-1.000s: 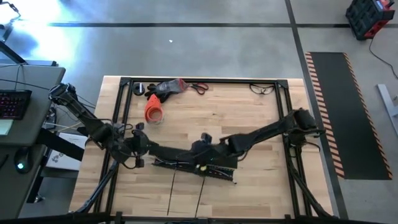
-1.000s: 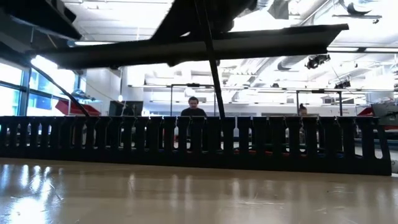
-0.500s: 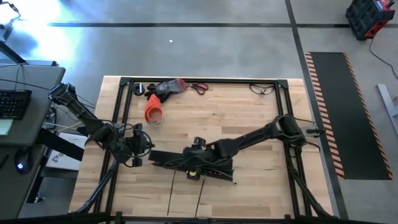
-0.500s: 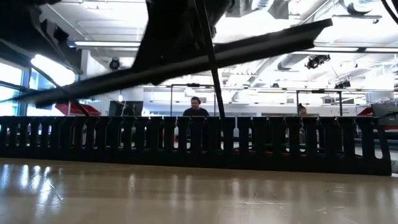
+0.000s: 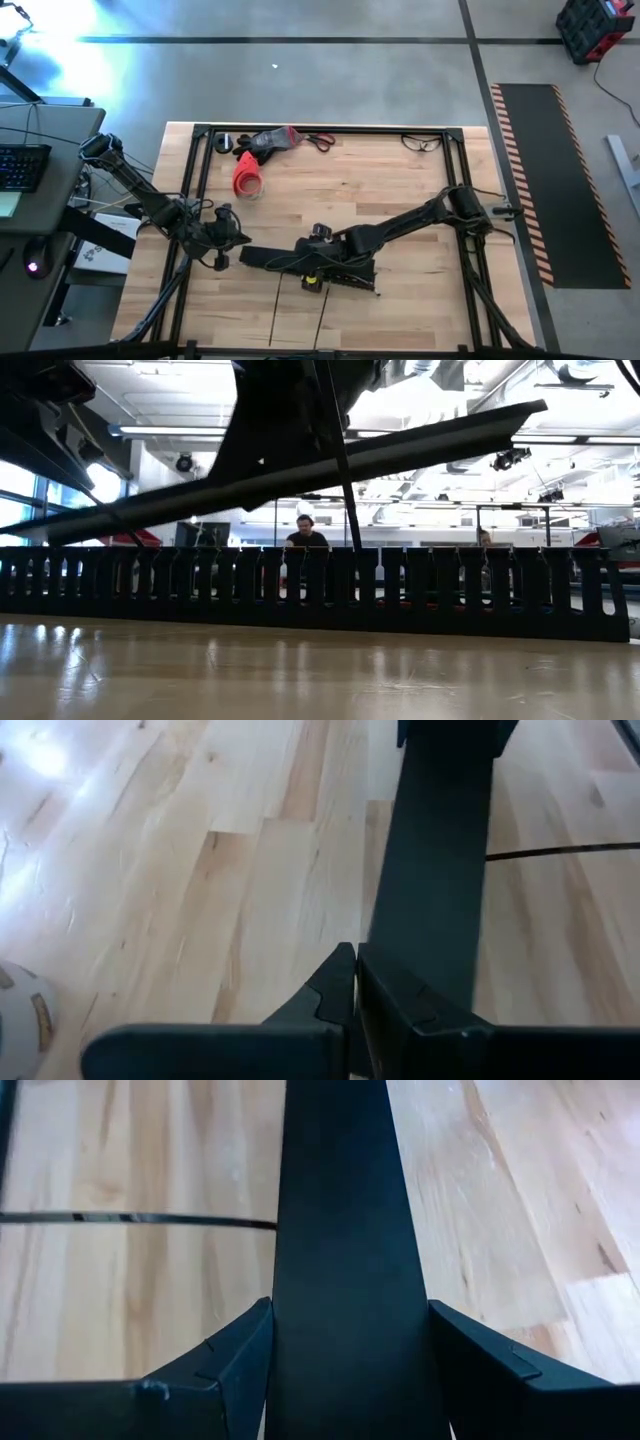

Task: Ziptie cables
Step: Close the cable duct

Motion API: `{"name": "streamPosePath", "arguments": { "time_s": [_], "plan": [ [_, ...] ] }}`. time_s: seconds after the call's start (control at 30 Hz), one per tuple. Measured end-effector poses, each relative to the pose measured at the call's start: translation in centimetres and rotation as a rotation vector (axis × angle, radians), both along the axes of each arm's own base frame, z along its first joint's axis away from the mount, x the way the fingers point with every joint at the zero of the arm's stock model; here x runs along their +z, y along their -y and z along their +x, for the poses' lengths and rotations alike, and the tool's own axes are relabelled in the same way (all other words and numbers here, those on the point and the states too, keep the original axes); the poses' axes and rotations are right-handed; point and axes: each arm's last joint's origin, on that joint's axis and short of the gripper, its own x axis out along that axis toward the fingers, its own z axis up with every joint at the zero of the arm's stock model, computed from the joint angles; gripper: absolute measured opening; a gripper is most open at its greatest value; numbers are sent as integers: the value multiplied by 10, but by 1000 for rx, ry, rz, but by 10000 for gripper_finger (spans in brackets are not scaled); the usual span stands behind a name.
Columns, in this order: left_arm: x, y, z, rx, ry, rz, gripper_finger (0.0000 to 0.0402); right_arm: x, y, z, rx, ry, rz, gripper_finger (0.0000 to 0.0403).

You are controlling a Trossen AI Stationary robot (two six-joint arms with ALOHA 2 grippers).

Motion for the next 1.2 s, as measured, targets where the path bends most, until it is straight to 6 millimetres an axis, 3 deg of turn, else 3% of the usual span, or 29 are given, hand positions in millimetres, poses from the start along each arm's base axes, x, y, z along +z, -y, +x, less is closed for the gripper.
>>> {"name": "streamPosePath", "arguments": {
  "time_s": [1.2],
  "plan": [
    [-1,1,0,14,-7,-40,0,-1,-12,-6,-57,-4,-30,209]
  ]
}}
